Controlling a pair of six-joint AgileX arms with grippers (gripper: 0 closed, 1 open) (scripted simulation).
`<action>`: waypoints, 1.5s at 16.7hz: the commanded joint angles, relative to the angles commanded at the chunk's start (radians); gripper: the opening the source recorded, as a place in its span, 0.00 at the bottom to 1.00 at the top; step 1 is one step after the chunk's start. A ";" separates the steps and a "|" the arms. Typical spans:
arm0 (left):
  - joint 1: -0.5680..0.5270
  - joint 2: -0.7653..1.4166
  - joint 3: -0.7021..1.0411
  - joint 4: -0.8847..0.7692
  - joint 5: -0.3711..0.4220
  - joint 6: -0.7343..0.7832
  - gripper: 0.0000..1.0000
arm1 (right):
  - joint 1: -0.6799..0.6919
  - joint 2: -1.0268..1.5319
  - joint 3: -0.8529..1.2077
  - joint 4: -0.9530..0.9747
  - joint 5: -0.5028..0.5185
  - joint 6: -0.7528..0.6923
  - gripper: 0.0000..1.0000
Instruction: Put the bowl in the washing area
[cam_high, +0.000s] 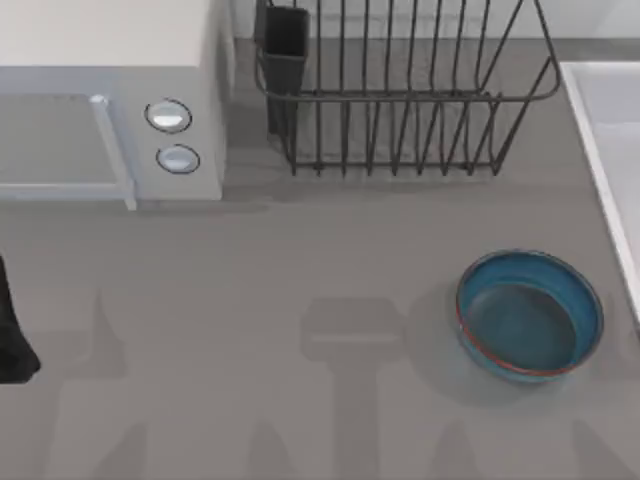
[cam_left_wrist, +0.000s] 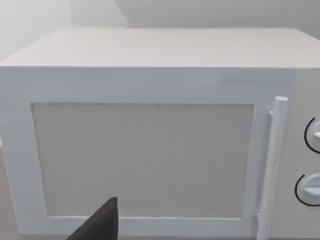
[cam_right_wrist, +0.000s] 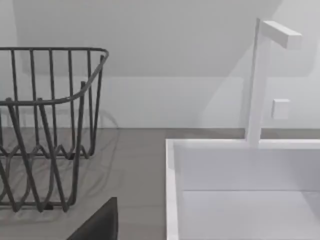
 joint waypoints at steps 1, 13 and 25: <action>0.000 0.000 0.000 0.000 0.000 0.000 1.00 | 0.000 0.000 0.000 0.000 0.000 0.000 1.00; 0.000 0.000 0.000 0.000 0.000 0.000 1.00 | 0.090 0.678 0.560 -0.489 0.004 0.105 1.00; 0.000 0.000 0.000 0.000 0.000 0.000 1.00 | 0.223 1.661 1.303 -1.148 0.003 0.236 1.00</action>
